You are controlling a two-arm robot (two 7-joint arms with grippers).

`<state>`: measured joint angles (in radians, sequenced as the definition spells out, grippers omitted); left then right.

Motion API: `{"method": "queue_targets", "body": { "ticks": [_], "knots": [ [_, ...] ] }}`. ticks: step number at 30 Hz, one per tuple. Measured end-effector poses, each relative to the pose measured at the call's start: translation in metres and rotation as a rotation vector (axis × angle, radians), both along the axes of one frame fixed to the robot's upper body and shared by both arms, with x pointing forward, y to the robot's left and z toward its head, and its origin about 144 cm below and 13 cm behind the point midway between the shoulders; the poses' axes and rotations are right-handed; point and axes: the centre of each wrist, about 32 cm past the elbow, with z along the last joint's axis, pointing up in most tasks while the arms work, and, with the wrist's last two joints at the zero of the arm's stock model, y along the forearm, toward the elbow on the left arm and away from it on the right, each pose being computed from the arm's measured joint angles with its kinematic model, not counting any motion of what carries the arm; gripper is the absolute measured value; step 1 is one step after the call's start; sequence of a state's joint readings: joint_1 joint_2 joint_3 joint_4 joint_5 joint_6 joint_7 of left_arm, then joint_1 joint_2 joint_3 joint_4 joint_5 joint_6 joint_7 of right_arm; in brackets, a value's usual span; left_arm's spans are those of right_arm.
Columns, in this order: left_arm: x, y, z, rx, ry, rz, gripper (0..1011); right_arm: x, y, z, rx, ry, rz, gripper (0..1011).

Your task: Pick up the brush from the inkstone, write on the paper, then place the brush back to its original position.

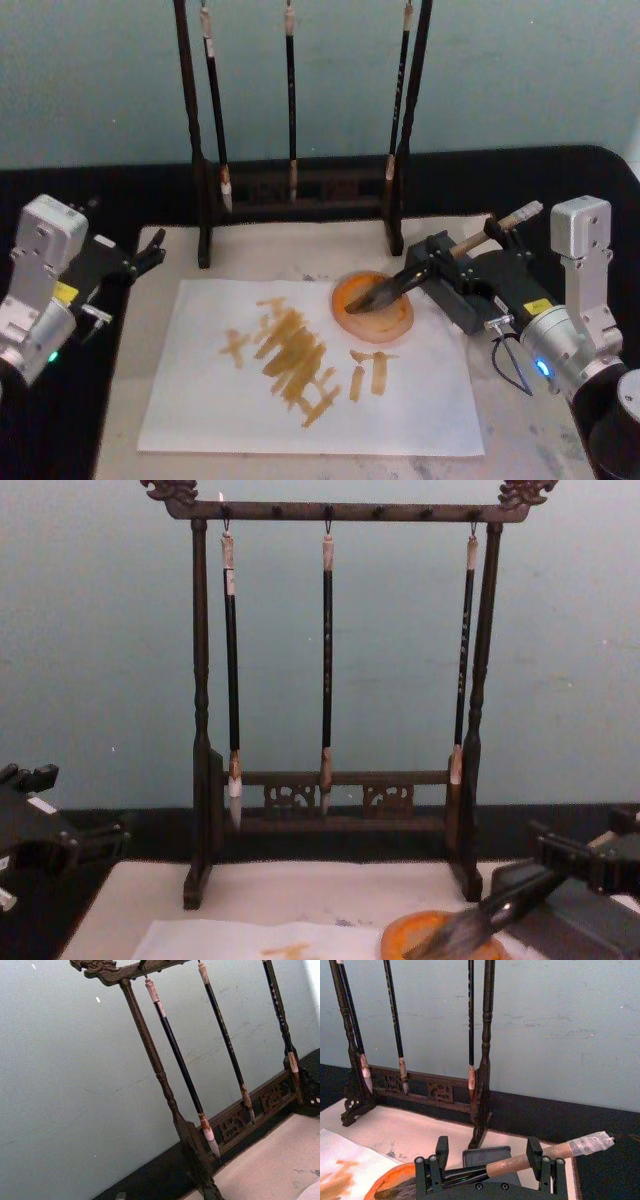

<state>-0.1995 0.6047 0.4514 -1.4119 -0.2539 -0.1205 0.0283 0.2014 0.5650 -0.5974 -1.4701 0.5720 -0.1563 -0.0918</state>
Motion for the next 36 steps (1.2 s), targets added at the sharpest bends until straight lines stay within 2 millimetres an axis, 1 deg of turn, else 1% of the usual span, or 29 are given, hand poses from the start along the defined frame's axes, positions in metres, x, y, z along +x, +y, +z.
{"method": "queue_targets", "body": {
  "ticks": [36],
  "knots": [
    [0.0000,0.0000,0.0000,0.000,0.000,0.000,1010,-0.0002,-0.0001,0.0005,0.007,0.002,0.002,1000]
  ]
}}
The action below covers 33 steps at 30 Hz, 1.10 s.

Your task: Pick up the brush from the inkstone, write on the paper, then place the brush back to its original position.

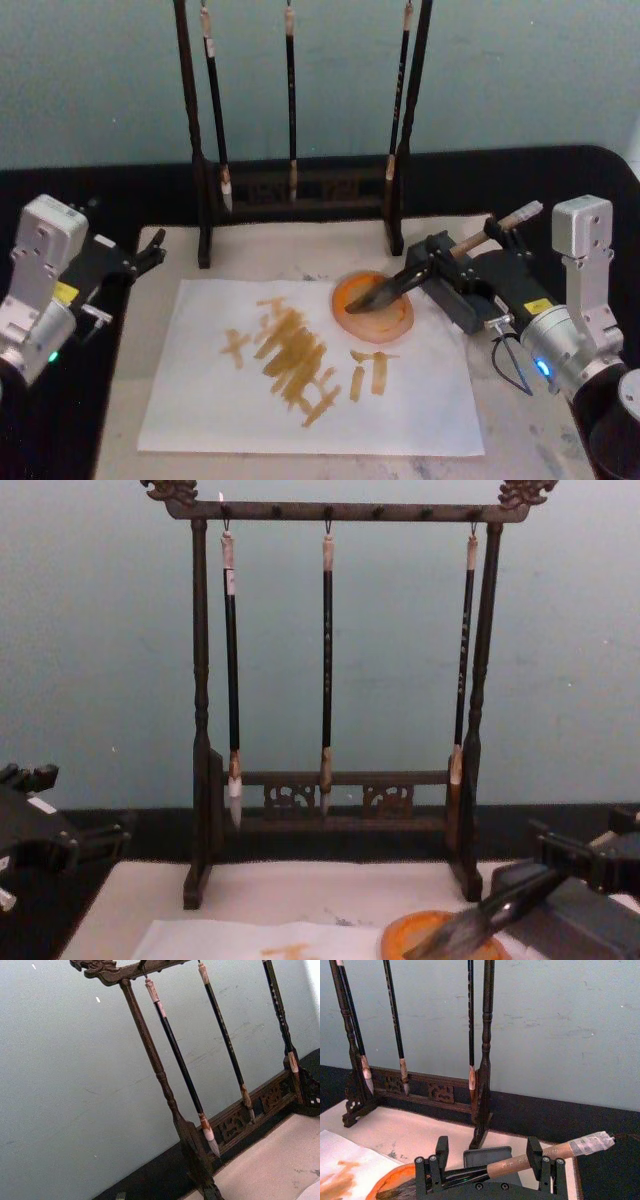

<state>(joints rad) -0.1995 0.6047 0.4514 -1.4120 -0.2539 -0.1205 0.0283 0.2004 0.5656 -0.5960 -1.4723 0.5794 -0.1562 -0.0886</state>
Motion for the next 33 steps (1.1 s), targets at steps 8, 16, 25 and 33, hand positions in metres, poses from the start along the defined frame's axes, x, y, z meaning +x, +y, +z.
{"method": "queue_targets", "body": {
  "ticks": [8,16,25,33],
  "knots": [
    [0.0000,0.0000,0.0000,0.000,0.000,0.000,1010,0.0000,0.0000,0.0000,0.000,0.000,0.000,1000],
    [0.0000,0.0000,0.0000,0.000,0.000,0.000,1010,0.0000,0.0000,0.0000,0.000,0.000,0.000,1000],
    [0.0000,0.0000,0.0000,0.000,0.000,0.000,1010,0.0000,0.0000,0.0000,0.000,0.000,0.000,1000],
    [0.0000,0.0000,0.0000,0.000,0.000,0.000,1009,0.0000,0.0000,0.0000,0.000,0.000,0.000,1000]
  ]
}}
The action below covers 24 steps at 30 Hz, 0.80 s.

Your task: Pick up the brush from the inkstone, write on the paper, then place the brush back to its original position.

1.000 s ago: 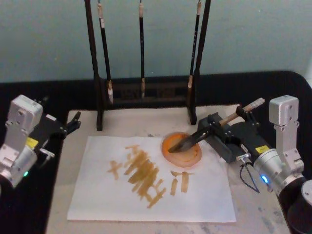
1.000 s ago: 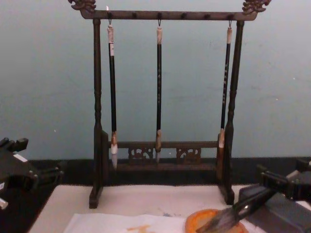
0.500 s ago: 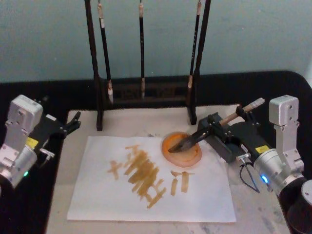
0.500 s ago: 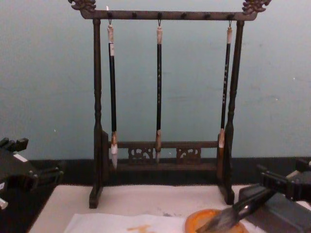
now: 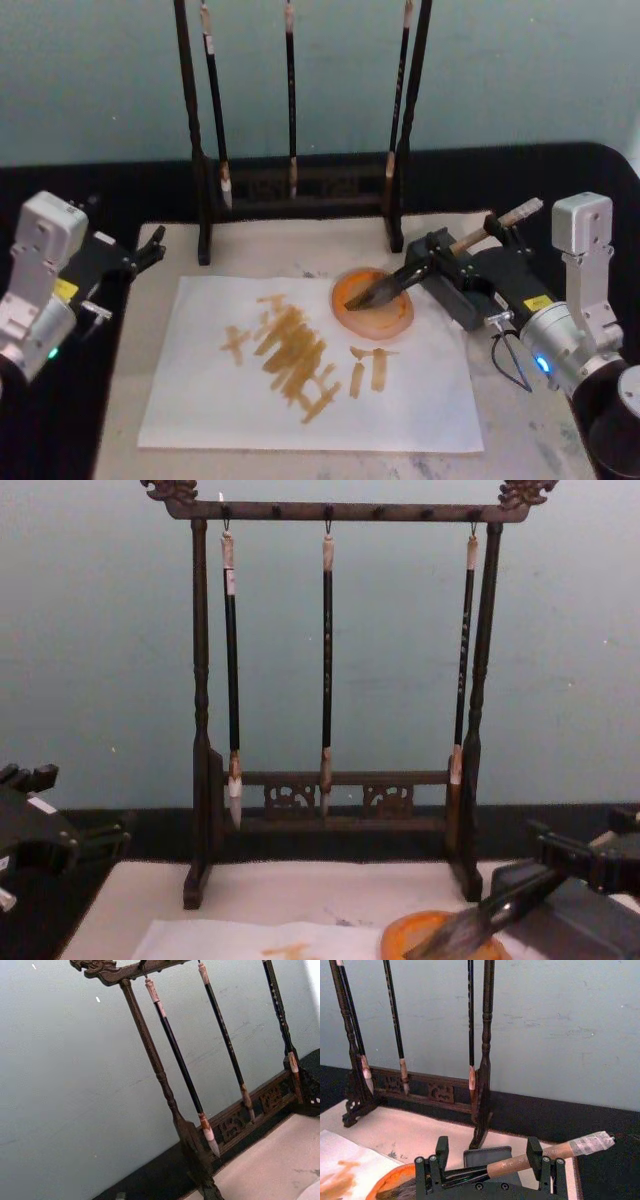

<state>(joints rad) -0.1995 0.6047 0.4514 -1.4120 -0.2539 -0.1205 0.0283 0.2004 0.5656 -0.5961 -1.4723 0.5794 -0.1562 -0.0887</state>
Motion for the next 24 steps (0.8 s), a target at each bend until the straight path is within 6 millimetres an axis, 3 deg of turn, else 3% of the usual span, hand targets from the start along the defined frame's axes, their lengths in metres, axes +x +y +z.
{"method": "queue_targets", "body": {
  "ticks": [24],
  "knots": [
    [0.0000,0.0000,0.0000,0.000,0.000,0.000,1009,0.0000,0.0000,0.0000,0.000,0.000,0.000,1000]
  ]
}}
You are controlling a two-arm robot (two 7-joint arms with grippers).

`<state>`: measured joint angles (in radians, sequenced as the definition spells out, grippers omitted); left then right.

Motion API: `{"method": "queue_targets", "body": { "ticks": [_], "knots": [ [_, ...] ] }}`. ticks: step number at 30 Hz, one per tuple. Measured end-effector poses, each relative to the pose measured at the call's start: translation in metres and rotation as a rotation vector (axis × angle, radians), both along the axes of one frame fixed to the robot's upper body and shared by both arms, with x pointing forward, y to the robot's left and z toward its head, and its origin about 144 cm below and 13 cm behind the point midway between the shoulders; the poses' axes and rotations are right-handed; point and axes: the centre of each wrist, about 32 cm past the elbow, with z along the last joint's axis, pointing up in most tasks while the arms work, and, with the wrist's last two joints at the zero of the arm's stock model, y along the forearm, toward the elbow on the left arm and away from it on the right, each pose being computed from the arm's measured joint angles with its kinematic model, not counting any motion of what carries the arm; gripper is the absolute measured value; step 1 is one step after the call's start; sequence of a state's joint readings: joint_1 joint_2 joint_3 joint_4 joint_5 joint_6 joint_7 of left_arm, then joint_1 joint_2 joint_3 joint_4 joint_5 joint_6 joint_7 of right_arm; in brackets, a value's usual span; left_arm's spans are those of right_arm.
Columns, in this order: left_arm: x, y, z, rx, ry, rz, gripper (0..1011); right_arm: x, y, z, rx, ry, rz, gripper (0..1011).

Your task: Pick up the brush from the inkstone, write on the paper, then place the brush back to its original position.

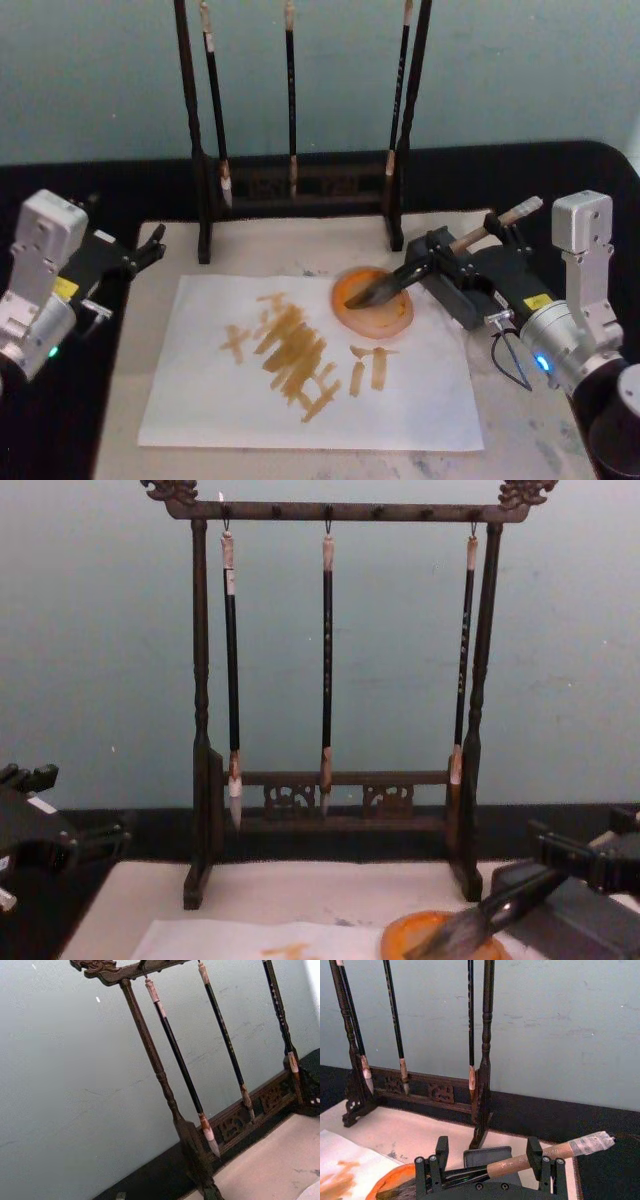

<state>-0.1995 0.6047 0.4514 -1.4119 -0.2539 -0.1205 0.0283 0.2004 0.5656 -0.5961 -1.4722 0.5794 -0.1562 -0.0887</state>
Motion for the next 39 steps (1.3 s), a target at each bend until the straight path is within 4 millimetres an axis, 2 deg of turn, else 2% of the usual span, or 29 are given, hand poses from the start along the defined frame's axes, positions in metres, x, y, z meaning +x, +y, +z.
{"method": "queue_targets", "body": {
  "ticks": [39],
  "knots": [
    [0.0000,0.0000,0.0000,0.000,0.000,0.000,1010,0.0000,0.0000,0.0000,0.000,0.000,0.000,1000]
  ]
}}
